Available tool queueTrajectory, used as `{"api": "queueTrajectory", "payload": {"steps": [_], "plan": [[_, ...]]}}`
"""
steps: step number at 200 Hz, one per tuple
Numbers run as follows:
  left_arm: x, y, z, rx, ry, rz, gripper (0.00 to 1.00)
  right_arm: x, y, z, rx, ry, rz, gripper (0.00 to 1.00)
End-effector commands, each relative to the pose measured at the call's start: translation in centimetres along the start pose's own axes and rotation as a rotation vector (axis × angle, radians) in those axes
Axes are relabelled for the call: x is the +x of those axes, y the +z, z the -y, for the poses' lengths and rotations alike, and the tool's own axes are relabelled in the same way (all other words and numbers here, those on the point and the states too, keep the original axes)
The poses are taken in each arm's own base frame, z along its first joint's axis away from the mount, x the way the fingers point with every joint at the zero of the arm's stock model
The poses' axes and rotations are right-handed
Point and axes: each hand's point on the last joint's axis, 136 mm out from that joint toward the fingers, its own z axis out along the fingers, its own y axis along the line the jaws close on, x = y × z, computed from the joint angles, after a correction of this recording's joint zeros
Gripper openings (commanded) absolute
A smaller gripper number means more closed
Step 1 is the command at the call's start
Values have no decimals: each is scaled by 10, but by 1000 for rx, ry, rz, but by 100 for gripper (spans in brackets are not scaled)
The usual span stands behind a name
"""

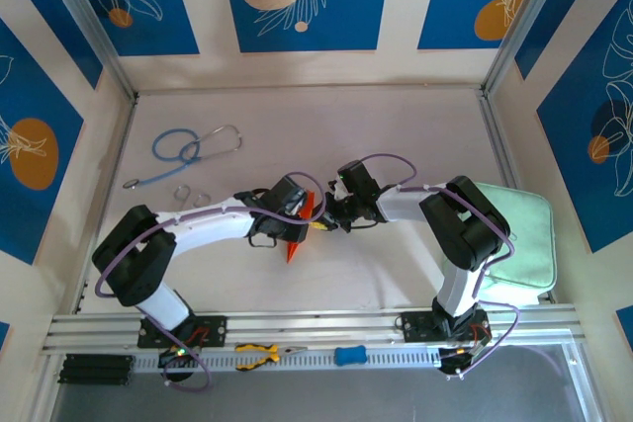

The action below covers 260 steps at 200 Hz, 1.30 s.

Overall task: Fold a paper plane with a square sheet of paper (pick it up from the middle)
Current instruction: Move a paper plane to the center of the table.

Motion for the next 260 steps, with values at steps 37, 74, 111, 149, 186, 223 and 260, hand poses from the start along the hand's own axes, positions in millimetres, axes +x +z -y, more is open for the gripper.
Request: {"api": "queueTrajectory", "payload": {"steps": [37,74,111,149,186,223,260], "plan": [[20,-3,-2,-17,-33,-36,41,4,-2,-1,-1,-3,-22,6],[18,-3,2,-9,-29,-31,40,4,-2,0,0,-2,-21,6],[15,-1,0,-22,-19,-20,35,4,-2,0,-1,-1,-23,6],[13,1,-4,-51,-6,-13,29,4,-1,0,0,-2,-22,6],[11,3,-5,-60,3,-4,26,4,-2,-1,-2,-2,-26,6],[8,7,-2,-55,16,-8,25,4,-2,-1,-1,-3,-25,6],[8,10,-1,-54,22,-14,25,4,-2,0,1,-1,-26,6]]}}
